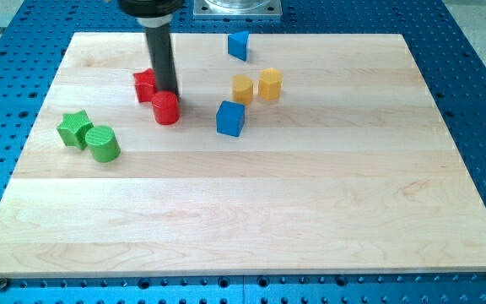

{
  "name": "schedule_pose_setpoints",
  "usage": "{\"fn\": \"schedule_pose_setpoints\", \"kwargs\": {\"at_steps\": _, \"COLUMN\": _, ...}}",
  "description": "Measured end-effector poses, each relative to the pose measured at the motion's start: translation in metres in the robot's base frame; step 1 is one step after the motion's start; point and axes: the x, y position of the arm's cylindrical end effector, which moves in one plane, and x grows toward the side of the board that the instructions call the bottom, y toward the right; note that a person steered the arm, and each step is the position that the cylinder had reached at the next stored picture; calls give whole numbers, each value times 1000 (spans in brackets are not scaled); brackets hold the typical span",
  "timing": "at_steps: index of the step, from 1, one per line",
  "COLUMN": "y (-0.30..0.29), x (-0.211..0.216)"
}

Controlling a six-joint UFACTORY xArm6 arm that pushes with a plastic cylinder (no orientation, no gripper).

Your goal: Move the red circle to the bottom of the red star

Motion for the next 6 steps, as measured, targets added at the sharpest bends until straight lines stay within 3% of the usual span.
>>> {"fn": "schedule_pose_setpoints", "kwargs": {"at_steps": 1, "y": 42, "x": 73}}
{"fn": "schedule_pose_setpoints", "kwargs": {"at_steps": 2, "y": 36, "x": 103}}
{"fn": "schedule_pose_setpoints", "kwargs": {"at_steps": 3, "y": 98, "x": 128}}
{"fn": "schedule_pose_setpoints", "kwargs": {"at_steps": 4, "y": 38, "x": 161}}
{"fn": "schedule_pose_setpoints", "kwargs": {"at_steps": 5, "y": -3, "x": 141}}
{"fn": "schedule_pose_setpoints", "kwargs": {"at_steps": 6, "y": -6, "x": 90}}
